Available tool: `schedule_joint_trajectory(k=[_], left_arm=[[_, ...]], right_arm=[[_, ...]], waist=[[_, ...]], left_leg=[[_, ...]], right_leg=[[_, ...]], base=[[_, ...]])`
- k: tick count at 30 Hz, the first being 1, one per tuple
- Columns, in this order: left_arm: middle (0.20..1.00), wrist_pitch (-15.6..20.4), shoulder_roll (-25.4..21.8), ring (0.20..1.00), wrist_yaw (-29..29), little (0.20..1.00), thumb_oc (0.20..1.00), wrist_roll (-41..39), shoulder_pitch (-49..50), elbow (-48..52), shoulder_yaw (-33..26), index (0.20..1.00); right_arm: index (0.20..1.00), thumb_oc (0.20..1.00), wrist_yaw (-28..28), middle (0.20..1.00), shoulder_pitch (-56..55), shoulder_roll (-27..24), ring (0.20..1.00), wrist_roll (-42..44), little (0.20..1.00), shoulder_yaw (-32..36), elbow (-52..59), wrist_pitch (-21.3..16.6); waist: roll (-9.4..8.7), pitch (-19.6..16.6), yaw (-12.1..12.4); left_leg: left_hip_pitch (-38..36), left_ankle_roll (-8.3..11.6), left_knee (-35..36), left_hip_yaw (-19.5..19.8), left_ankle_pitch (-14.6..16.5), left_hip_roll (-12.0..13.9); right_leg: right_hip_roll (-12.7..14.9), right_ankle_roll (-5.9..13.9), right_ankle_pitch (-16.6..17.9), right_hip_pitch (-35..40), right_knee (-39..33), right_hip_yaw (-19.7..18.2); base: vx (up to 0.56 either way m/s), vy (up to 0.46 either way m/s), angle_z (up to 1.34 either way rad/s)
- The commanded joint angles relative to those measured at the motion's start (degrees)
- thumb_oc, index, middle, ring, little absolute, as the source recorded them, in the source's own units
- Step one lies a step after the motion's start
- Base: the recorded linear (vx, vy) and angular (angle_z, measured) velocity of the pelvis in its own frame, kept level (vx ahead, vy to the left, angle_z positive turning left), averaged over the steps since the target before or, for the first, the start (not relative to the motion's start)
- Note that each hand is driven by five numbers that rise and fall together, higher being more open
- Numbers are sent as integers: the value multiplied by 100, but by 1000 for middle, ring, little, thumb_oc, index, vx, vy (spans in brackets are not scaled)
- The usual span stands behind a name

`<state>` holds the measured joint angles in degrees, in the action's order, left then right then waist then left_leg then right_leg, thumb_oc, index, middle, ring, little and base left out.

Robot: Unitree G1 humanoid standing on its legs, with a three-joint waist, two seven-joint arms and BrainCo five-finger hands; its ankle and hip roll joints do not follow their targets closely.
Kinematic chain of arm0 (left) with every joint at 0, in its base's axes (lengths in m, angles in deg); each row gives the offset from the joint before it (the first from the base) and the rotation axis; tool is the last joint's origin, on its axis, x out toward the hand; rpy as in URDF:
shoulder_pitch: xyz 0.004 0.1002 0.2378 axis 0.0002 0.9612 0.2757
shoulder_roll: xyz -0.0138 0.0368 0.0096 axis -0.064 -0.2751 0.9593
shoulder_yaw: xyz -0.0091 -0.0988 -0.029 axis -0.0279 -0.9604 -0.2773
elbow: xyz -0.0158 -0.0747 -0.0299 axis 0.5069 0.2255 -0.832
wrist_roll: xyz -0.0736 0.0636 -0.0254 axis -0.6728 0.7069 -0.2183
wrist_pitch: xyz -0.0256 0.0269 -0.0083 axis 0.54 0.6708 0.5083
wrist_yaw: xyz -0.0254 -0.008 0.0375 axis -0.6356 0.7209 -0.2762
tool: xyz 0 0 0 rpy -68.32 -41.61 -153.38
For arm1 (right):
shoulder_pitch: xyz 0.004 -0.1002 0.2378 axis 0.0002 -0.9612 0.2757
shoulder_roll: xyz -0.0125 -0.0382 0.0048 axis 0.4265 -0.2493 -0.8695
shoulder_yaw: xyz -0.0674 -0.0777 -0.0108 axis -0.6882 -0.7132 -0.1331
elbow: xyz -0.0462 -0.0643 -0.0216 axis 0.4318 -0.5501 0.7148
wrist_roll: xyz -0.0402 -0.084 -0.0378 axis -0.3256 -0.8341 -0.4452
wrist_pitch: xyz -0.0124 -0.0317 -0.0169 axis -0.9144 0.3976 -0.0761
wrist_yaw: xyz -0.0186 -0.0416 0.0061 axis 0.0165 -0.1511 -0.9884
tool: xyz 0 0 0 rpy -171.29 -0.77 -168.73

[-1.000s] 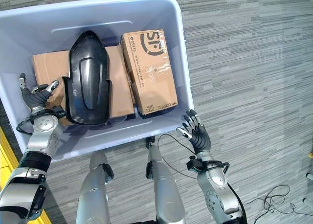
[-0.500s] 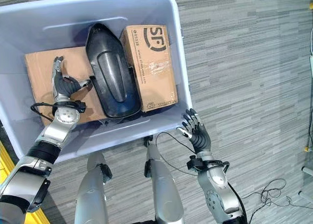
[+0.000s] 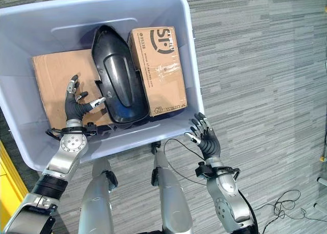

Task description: Move parts from the plastic box to the shelf.

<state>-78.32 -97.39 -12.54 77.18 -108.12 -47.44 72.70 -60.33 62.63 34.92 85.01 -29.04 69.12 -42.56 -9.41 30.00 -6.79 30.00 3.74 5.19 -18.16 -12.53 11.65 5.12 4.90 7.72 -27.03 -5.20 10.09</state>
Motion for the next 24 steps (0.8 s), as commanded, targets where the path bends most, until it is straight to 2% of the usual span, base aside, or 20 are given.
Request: schedule_joint_trajectory(k=[1, 6, 13, 17, 19, 23, 24], left_arm=[[1000, 135, 15, 1000, 234, 1000, 1000, -404, 136, 21, -81, 1000], [1000, 131, 259, 1000, 306, 1000, 1000, -959, -43, -185, 118, 1000], [1000, 167, 982, 1000, -109, 1000, 1000, -2719, -1110, -1774, 275, 1000], [1000, 200, 1251, 1000, -221, 1000, 1000, -3333, -1424, -2309, 320, 1000], [1000, 121, 1370, 1000, -375, 1000, 1000, -3384, -1643, -2703, 322, 1000], [1000, -373, 1471, 1000, -567, 1000, 1000, -2570, -2187, -3853, 460, 1000], [200, -461, 1503, 200, -546, 200, 200, -2431, -2288, -4101, 472, 200]], right_arm=[[1000, 1000, -22, 1000, -48, -183, 1000, -17, 1000, 468, 251, -169], [1000, 1000, -90, 1000, -18, -172, 1000, -15, 1000, 398, 242, -89], [1000, 1000, -430, 1000, -43, -200, 1000, 155, 1000, 95, 382, 46], [1000, 1000, -536, 1000, -13, -237, 1000, 242, 1000, -15, 422, 82], [1000, 1000, -564, 1000, 8, -293, 1000, 315, 1000, -146, 469, 100], [1000, 1000, -558, 1000, 82, -447, 1000, 369, 1000, -253, 448, 68], [1000, 1000, -541, 1000, 101, -469, 1000, 370, 1000, -258, 432, 56]], waist=[[-79, -21, -25], [-109, -21, -43], [-221, -21, -221], [-232, -21, -268], [-254, -21, -294], [-338, -21, -380], [-354, -21, -396]], left_leg=[[-586, 542, -19, 379, 343, 452], [-625, 541, -19, 372, 342, 461], [-700, 551, -19, 299, 316, 501], [-717, 548, -19, 307, 310, 489], [-733, 554, -19, 302, 310, 482], [-745, 556, -19, 294, 300, 497], [-749, 556, -19, 290, 302, 496]], right_leg=[[592, 620, -102, 347, 238, 27], [589, 619, -101, 371, 244, 22], [563, 623, -78, 355, 271, -32], [561, 620, -92, 363, 273, -47], [552, 618, -97, 351, 287, -62], [529, 618, -90, 343, 288, -92], [528, 620, -90, 339, 292, -98]], base=[[0, 0, 0], [0, 0, 0], [0, 0, 0], [0, 0, 0], [0, 0, 0], [0, 0, 0], [0, 0, 0]])
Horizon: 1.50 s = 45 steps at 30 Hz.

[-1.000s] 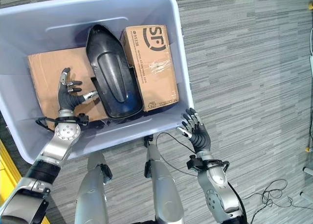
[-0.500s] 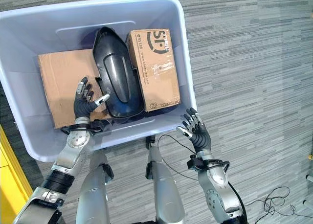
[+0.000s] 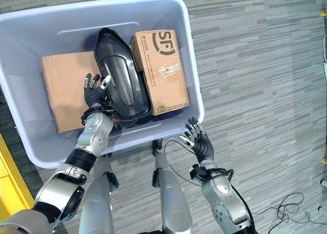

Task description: Move parts from the plastic box to the shelf.

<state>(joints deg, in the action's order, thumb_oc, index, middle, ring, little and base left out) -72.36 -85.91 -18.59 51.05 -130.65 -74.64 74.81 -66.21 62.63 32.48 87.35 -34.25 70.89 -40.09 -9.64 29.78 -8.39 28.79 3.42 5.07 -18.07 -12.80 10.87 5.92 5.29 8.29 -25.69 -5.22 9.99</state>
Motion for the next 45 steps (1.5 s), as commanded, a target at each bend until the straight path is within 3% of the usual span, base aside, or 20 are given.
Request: schedule_joint_trajectory(k=[1, 8, 17, 23, 30, 45], left_arm=[[200, -1207, 390, 200, 136, 200, 200, 460, -165, -1742, 320, 200], [200, -1299, 446, 200, 51, 200, 200, 749, -311, -2109, 335, 200], [200, -1144, 303, 200, 128, 200, 200, 556, 61, -1921, 179, 200], [200, -700, -2, 200, 435, 200, 200, -167, 1073, -645, 17, 200], [200, -550, -323, 200, 869, 200, 200, -547, 2345, 510, -311, 200], [200, -476, -557, 200, 1399, 200, 200, -717, 3447, 1894, -472, 200]], right_arm=[[1000, 1000, 100, 1000, 123, -234, 1000, 162, 1000, 267, 248, -228], [1000, 1000, 154, 1000, 126, -286, 1000, 169, 1000, 281, 267, -304], [1000, 1000, 208, 1000, 147, -283, 1000, 171, 1000, 284, 212, -289], [1000, 1000, 182, 1000, 119, -164, 1000, 124, 1000, 328, 57, -193], [1000, 1000, 309, 1000, -34, -71, 1000, 72, 1000, 414, 40, -22], [1000, 1000, 514, 1000, -239, 31, 1000, -34, 1000, 594, -30, 110]], waist=[[-354, 1, -264], [-363, 1, -298], [-181, -3, -174], [89, -172, 26], [329, -438, 223], [545, -766, 348]], left_leg=[[-637, 588, -7, 273, 324, 576], [-664, 585, -7, 268, 331, 583], [-935, 572, -7, 294, 379, 544], [-1203, 559, -7, 307, 451, 470], [-1438, 538, -7, 346, 542, 382], [-1707, 478, -7, 378, 639, 280]], right_leg=[[439, 581, -147, 207, 301, -95], [429, 578, -137, 216, 301, -117], [490, 585, -190, 490, 317, -68], [576, 595, -241, 771, 311, -13], [681, 599, -301, 1063, 281, 42], [762, 617, -393, 1358, 298, 67]], base=[[0, 0, 0], [0, 0, 0], [0, 2, -1], [26, 29, -3], [27, 31, 3], [9, 10, 2]])
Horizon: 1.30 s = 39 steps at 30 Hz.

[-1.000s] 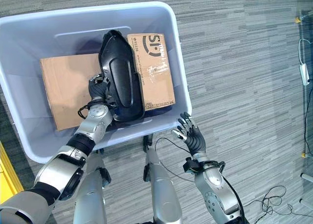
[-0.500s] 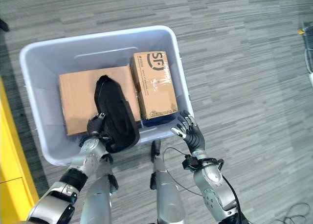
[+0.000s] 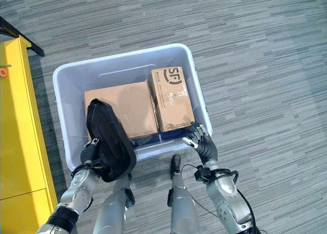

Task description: Move parts from the plastic box to the shelf.

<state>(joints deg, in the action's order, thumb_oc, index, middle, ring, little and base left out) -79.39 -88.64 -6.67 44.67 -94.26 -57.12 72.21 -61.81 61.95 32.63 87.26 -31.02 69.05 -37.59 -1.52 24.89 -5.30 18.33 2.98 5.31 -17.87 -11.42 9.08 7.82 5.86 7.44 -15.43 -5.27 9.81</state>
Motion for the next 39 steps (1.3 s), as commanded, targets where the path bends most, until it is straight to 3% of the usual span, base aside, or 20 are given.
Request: schedule_joint_trajectory(k=[1, 12, 23, 25, 28, 30, 31, 34, 35, 37, 39], left_arm=[[200, 228, -306, 200, 248, 200, 200, -63, -134, 262, -227, 200], [200, 240, -547, 200, 681, 200, 200, 318, 711, 1807, -368, 200], [200, 358, -419, 200, 921, 200, 200, 1090, 1699, 2627, -989, 200], [200, 361, -273, 200, 953, 200, 200, 1072, 1941, 2770, -1130, 200], [200, 359, -156, 200, 1013, 200, 200, 1115, 2108, 2845, -1231, 200], [200, 370, -148, 200, 1076, 200, 200, 1164, 2162, 2837, -1210, 200], [200, 364, -125, 200, 1100, 200, 200, 1145, 2146, 2802, -1190, 200], [200, 365, -130, 200, 1189, 200, 200, 1224, 2117, 2744, -1154, 200], [200, 346, -132, 200, 1210, 200, 200, 1297, 2077, 2752, -1169, 200], [200, 316, -67, 200, 1260, 200, 200, 1340, 2050, 2746, -1172, 200], [200, 291, -54, 200, 1272, 200, 200, 1336, 1968, 2726, -1141, 200]], right_arm=[[1000, 1000, 84, 1000, -178, 28, 1000, -26, 1000, 290, 144, -138], [1000, 1000, 252, 1000, -297, 34, 1000, -172, 1000, 481, 29, -69], [1000, 1000, 509, 1000, -143, -42, 1000, -275, 1000, 489, -145, -59], [1000, 1000, 637, 1000, 16, -207, 1000, -269, 1000, 407, -118, -26], [1000, 1000, 685, 1000, 228, -372, 1000, -317, 1000, 340, -212, -25], [1000, 1000, 684, 1000, 263, -500, 1000, -380, 1000, 413, -311, -55], [1000, 1000, 664, 1000, 254, -552, 1000, -441, 1000, 441, -382, -72], [1000, 1000, 661, 1000, 170, -617, 1000, -484, 1000, 530, -414, -78], [1000, 1000, 711, 1000, 27, -620, 1000, -438, 1000, 614, -353, -91], [1000, 1000, 744, 1000, -225, -492, 1000, -380, 1000, 710, -336, -93], [1000, 1000, 726, 1000, -298, -405, 1000, -363, 1000, 746, -332, -65]], waist=[[-256, -288, 47], [-43, -524, 144], [359, -819, 346], [457, -718, 443], [554, -582, 636], [554, -514, 712], [467, -511, 710], [385, -564, 752], [365, -638, 660], [438, -783, 455], [525, -850, 339]], left_leg=[[-678, 520, -31, 367, 508, 460], [-1006, 448, -31, 392, 492, 443], [-1656, 480, -147, 599, 354, 818], [-1660, 532, -195, 741, -1, 1033], [-1418, 700, -53, 1030, -773, 1222], [-1066, 800, -31, 1072, -1165, 1237], [-1055, 808, -31, 932, -1071, 1103], [-1212, 645, -186, 809, -611, 773], [-1427, 528, -840, 659, 60, 635], [-1999, 496, -1263, 298, 468, 648], [-2370, 484, -1273, 298, 585, 625]], right_leg=[[574, 560, -317, 349, 308, 82], [609, 504, -433, 621, 458, 83], [329, 206, -1369, 1097, 1470, 218], [131, -19, -1733, 959, 2063, 313], [-69, -197, -1875, 704, 2299, 546], [-44, -268, -1857, 629, 2242, 799], [64, -258, -1946, 723, 2152, 913], [136, -251, -1678, 793, 1684, 1189], [188, -315, -1529, 841, 1428, 1509], [256, -395, -1495, 838, 1473, 1972], [351, -395, -1461, 733, 1661, 2195]], base=[[0, 0, 0], [-3, -6, 1], [-14, -125, 11], [-148, -259, 8], [-224, -284, 23], [-197, -271, 55], [-127, -262, 91], [-174, -237, 131], [-220, -241, 144], [-166, -139, 192], [-118, 76, 159]])
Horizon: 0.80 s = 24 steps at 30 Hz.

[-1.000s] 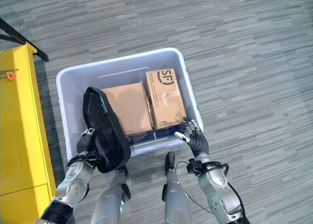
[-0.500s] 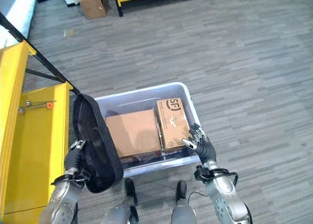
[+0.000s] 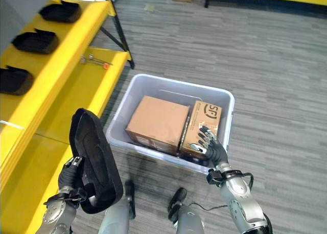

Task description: Move parts from the plastic box to the shelf.

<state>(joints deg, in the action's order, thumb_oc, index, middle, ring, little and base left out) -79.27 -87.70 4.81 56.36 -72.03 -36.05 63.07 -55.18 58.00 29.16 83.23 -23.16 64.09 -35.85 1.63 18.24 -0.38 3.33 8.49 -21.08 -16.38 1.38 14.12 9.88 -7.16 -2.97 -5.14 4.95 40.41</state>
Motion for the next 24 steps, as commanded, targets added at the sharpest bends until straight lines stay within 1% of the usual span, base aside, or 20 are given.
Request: schedule_joint_trajectory(k=[1, 3, 4, 6, 7, 8, 9, 11, 12, 13, 14, 15, 17, 18, 19, 20, 21, 22, 23, 24], left_arm=[[200, 271, -129, 200, 109, 200, 200, 142, -339, 593, -185, 200], [200, 250, -138, 200, 135, 200, 200, 151, -342, 594, -170, 200], [200, 223, -147, 200, 171, 200, 200, 155, -297, 618, -170, 200], [200, 213, -181, 200, 229, 200, 200, 214, -241, 646, -148, 200], [200, 204, -199, 200, 251, 200, 200, 222, -232, 644, -138, 200], [200, 193, -225, 200, 274, 200, 200, 285, -229, 663, -149, 200], [200, 178, -246, 200, 311, 200, 200, 314, -170, 662, -179, 200], [200, 158, -270, 200, 340, 200, 200, 371, -111, 650, -216, 200], [200, 156, -275, 200, 340, 200, 200, 372, -109, 652, -215, 200], [200, 147, -287, 200, 376, 200, 200, 378, -70, 665, -222, 200], [200, 136, -294, 200, 441, 200, 200, 389, -4, 675, -225, 200], [200, 125, -312, 200, 466, 200, 200, 424, 20, 694, -239, 200], [200, 114, -334, 200, 478, 200, 200, 539, 66, 709, -282, 200], [200, 115, -360, 200, 482, 200, 200, 584, 79, 719, -293, 200], [200, 114, -416, 200, 469, 200, 200, 710, 70, 722, -316, 200], [200, 147, -449, 200, 441, 200, 200, 730, 80, 738, -342, 200], [200, 134, -498, 200, 434, 200, 200, 791, 51, 718, -345, 200], [200, 173, -537, 200, 392, 200, 200, 824, 26, 657, -341, 200], [200, 170, -547, 200, 417, 200, 200, 862, -2, 582, -288, 200], [200, 142, -534, 200, 427, 200, 200, 901, -41, 545, -241, 200]], right_arm=[[1000, 1000, 53, 1000, 126, 9, 1000, 62, 1000, -42, 162, -222], [1000, 1000, 27, 1000, 152, 27, 1000, 110, 1000, 21, 168, -206], [1000, 1000, 27, 1000, 112, 64, 1000, 123, 1000, 41, 178, -195], [1000, 1000, 53, 1000, 49, 119, 1000, 117, 1000, 92, 154, -188], [1000, 1000, 49, 1000, 38, 147, 1000, 109, 1000, 93, 130, -185], [1000, 1000, 44, 1000, 15, 162, 1000, 104, 1000, 124, 128, -191], [1000, 1000, 69, 1000, -43, 197, 1000, 98, 1000, 158, 133, -171], [1000, 1000, 92, 1000, -68, 242, 1000, 51, 1000, 172, 140, -138], [1000, 1000, 93, 1000, -71, 248, 1000, 50, 1000, 174, 141, -137], [1000, 1000, 107, 1000, -97, 284, 1000, 54, 1000, 184, 150, -120], [1000, 1000, 158, 1000, -180, 359, 1000, 18, 1000, 212, 169, -102], [1000, 1000, 172, 1000, -213, 412, 1000, 21, 1000, 219, 166, -96], [1000, 1000, 204, 1000, -275, 522, 1000, 41, 1000, 228, 178, -77], [1000, 1000, 204, 1000, -303, 581, 1000, 33, 1000, 205, 173, -66], [1000, 1000, 209, 1000, -301, 658, 1000, 33, 1000, 164, 147, -66], [1000, 1000, 215, 1000, -305, 701, 1000, 45, 1000, 130, 138, -52], [1000, 1000, 234, 1000, -305, 749, 1000, 80, 1000, 102, 124, -60], [1000, 1000, 265, 1000, -317, 772, 1000, 95, 1000, 82, 120, -53], [1000, 1000, 343, 1000, -422, 777, 1000, 193, 1000, 103, 147, -23], [1000, 1000, 374, 1000, -508, 761, 1000, 239, 1000, 145, 163, -18]], waist=[[312, -209, -274], [368, -239, -331], [361, -260, -313], [340, -251, -278], [319, -248, -249], [294, -240, -214], [252, -252, -147], [174, -258, -67], [166, -254, -77], [123, -249, -51], [50, -255, -4], [12, -253, -12], [-45, -287, -5], [-64, -306, -9], [-92, -307, -46], [-98, -296, -71], [-110, -281, -114], [-133, -268, -215], [-98, -273, -431], [-118, -265, -516]], left_leg=[[-1167, -86, 1614, 213, -563, 74], [-1093, -145, 1994, 199, -386, 34], [-1105, -212, 2103, 168, -251, -12], [-1150, -284, 2320, 171, -94, -153], [-1146, -310, 2386, 199, -44, -226], [-1113, -320, 2425, 219, -11, -302], [-1098, -351, 2486, 295, 98, -426], [-1064, -467, 2438, 411, 263, -636], [-1061, -479, 2423, 425, 272, -648], [-1013, -527, 2369, 492, 341, -737], [-938, -609, 2286, 583, 461, -907], [-897, -660, 2235, 647, 510, -1009], [-896, -768, 2254, 739, 551, -1191], [-930, -835, 2281, 785, 559, -1263], [-997, -910, 2358, 863, 543, -1348], [-1019, -964, 2376, 923, 537, -1387], [-1041, -1026, 2414, 1025, 526, -1445], [-1001, -1077, 2446, 1098, 392, -1499], [-1024, -1106, 2470, 1373, 291, -1521], [-1000, -1127, 2453, 1475, 232, -1553]], right_leg=[[313, 1000, -358, -526, 981, -708], [501, 1107, -211, -646, 1135, -743], [604, 1145, -152, -657, 1248, -779], [805, 1277, 45, -583, 1243, -725], [888, 1357, 158, -553, 1206, -699], [1013, 1467, 333, -500, 1112, -647], [1178, 1580, 537, -405, 960, -573], [1336, 1751, 802, -235, 759, -535], [1347, 1764, 825, -215, 739, -523], [1411, 1815, 895, -136, 655, -508], [1572, 1919, 1055, 19, 525, -473], [1639, 1982, 1194, 58, 476, -509], [1731, 2057, 1352, 142, 323, -617], [1745, 2049, 1364, 147, 356, -708], [1755, 2053, 1379, 98, 487, -1004], [1728, 2037, 1372, 47, 602, -1220], [1580, 1979, 1298, -93, 805, -1784], [1263, 1786, 1230, -293, 863, -2418], [271, 1586, 633, -457, 1100, -3439], [-138, 1484, 365, -482, 1242, -3594]], base=[[-127, 212, 106], [-55, 209, 79], [14, 210, 58], [-1, 228, 29], [-32, 218, 36], [-53, 288, 40], [-28, 283, 34], [-5, 220, 33], [-5, 154, 58], [11, 244, 64], [23, 309, 49], [29, 351, 35], [38, 287, 60], [58, 310, 60], [66, 273, 22], [51, 268, 5], [-22, 225, 21], [17, 263, 35], [40, 254, 61], [101, 216, 86]])
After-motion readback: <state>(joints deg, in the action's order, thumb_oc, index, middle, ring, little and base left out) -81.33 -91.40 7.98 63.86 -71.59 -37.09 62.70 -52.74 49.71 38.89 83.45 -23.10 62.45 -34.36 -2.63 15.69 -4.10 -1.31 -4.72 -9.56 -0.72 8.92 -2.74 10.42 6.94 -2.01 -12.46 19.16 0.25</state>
